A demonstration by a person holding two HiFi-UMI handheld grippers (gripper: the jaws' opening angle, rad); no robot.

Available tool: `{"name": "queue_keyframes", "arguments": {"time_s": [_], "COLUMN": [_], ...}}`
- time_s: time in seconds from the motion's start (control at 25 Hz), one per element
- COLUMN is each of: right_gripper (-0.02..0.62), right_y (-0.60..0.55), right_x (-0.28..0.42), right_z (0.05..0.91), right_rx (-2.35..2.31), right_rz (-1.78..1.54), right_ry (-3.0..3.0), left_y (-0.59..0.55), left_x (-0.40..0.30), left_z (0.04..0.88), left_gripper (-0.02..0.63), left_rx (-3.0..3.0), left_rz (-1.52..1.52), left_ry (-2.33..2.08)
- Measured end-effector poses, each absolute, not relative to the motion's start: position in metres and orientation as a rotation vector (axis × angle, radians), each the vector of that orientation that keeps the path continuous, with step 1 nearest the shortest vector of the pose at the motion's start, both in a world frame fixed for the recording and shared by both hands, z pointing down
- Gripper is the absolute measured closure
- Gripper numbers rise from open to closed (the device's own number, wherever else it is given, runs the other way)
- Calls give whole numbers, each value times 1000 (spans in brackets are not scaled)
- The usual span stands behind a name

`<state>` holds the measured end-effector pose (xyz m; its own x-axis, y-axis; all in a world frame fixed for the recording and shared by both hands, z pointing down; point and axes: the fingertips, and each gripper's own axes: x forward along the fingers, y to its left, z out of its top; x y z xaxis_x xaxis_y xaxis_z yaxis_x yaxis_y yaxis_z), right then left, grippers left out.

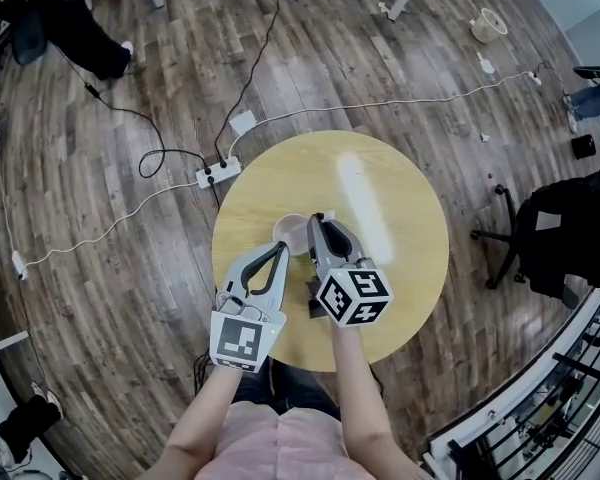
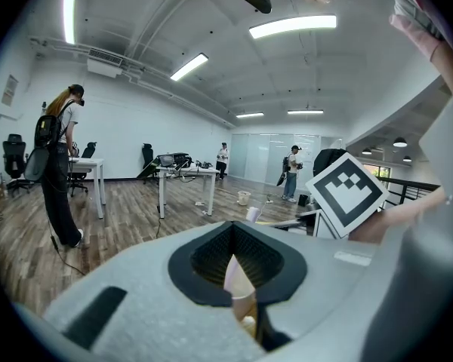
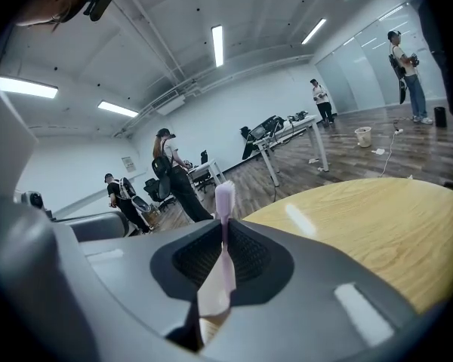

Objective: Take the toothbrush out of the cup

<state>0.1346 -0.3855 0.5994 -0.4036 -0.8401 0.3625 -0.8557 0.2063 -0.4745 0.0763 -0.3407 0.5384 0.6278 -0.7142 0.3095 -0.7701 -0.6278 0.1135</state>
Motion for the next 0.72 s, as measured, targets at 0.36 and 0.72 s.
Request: {"name": "queue_keyframes", "arguments": {"time_s": [0.36, 0.72], "right_gripper": [563, 563], "right_y": [-378, -343], "right_x": [138, 142], "right_z": [554, 480], "right_rx": [1749, 1789], "right_rz": [820, 586], "right_ry": [-2478, -2573], "left_y": [-347, -335], "left_x": [69, 65], "left_z": [502, 450], "left_gripper": [608, 609], "left_rx": [2711, 2778], "left_rz": [225, 108], "left_ry": [-1269, -1312]}}
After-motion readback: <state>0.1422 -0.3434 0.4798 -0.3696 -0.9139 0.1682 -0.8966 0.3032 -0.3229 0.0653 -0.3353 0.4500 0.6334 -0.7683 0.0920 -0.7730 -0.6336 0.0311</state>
